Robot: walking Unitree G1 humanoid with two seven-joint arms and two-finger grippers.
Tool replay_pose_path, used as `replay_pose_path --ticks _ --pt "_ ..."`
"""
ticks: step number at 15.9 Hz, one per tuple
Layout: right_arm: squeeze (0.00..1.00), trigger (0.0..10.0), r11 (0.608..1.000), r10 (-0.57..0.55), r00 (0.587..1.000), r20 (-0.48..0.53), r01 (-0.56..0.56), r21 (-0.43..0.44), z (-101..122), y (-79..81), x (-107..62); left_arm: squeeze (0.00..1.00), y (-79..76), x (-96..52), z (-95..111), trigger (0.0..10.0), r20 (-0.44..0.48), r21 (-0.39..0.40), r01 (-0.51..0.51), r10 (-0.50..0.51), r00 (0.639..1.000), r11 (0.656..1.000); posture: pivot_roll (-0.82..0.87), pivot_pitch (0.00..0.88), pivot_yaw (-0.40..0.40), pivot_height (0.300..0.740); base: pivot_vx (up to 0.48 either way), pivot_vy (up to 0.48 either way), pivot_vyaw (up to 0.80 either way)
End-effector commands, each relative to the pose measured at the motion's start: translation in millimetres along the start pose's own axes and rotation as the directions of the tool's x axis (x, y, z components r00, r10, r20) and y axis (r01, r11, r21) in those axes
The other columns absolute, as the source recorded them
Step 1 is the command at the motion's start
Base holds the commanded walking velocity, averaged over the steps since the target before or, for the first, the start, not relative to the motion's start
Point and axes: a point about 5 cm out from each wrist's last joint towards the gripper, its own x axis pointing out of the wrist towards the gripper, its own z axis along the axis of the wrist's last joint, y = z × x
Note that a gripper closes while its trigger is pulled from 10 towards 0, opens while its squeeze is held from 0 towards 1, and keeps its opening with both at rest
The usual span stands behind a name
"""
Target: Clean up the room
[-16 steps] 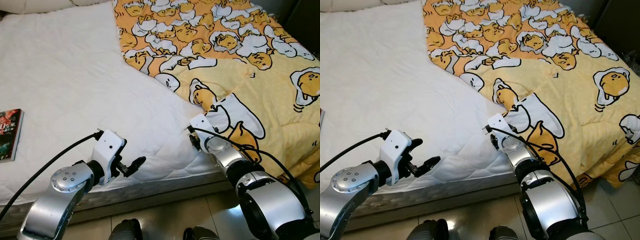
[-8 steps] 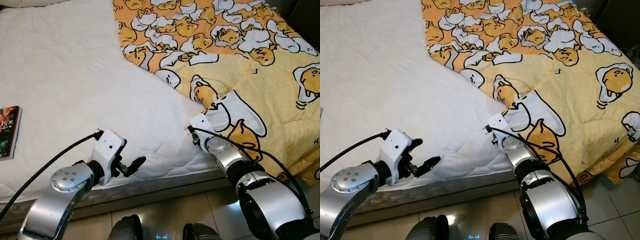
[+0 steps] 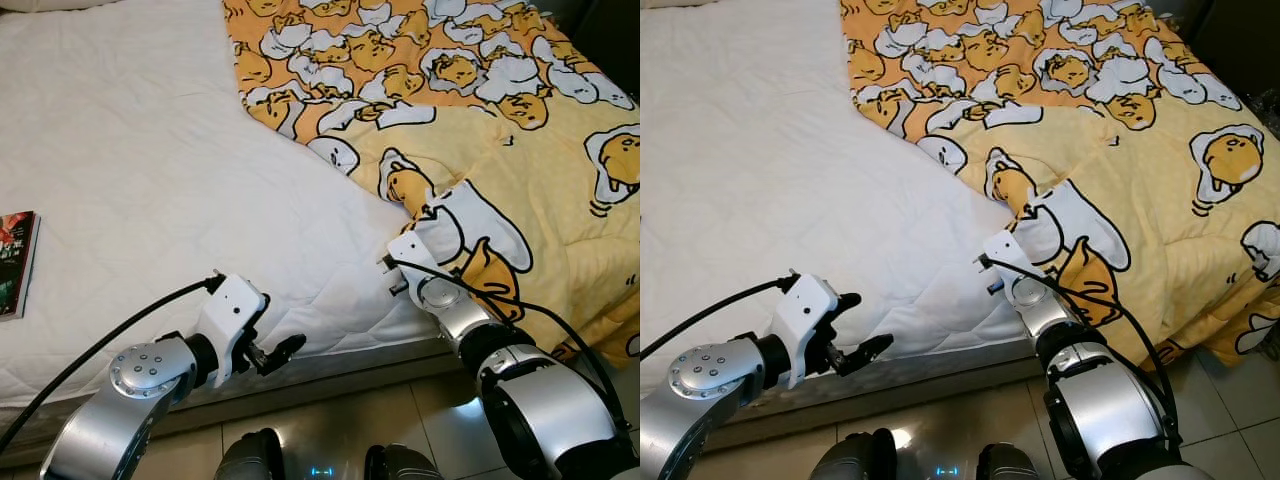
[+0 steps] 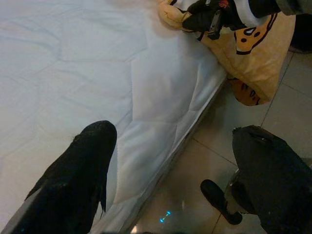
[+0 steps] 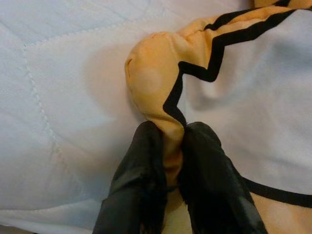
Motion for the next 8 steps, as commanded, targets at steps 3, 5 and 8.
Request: replay_pose_path --ticks 3,5,8 --pt "0.0 0.0 1.0 -0.005 1.0 -0.027 0.006 0.014 -11.9 0.2 -0.8 0.0 -4.7 -1.6 -1.3 10.0 -0.014 -0.001 0.025 -0.025 1.0 1.0 0.0 0.165 0.024 0.74 0.0 0.0 0.0" --pt "0.0 0.0 1.0 -0.009 1.0 -0.025 0.009 0.024 -12.0 -1.0 -0.8 0.0 -4.8 -0.9 -2.2 10.0 -0.018 0.001 0.03 -0.03 0.999 1.0 -0.01 0.155 0.029 0.74 0.0 0.0 0.0" --pt "0.0 0.0 0.999 -0.009 1.0 -0.003 0.009 0.052 -9.8 -6.3 -0.9 0.0 -0.1 1.9 -2.2 10.0 -0.019 0.007 0.026 -0.026 0.999 1.0 -0.02 0.136 0.038 0.74 0.0 0.0 0.0"
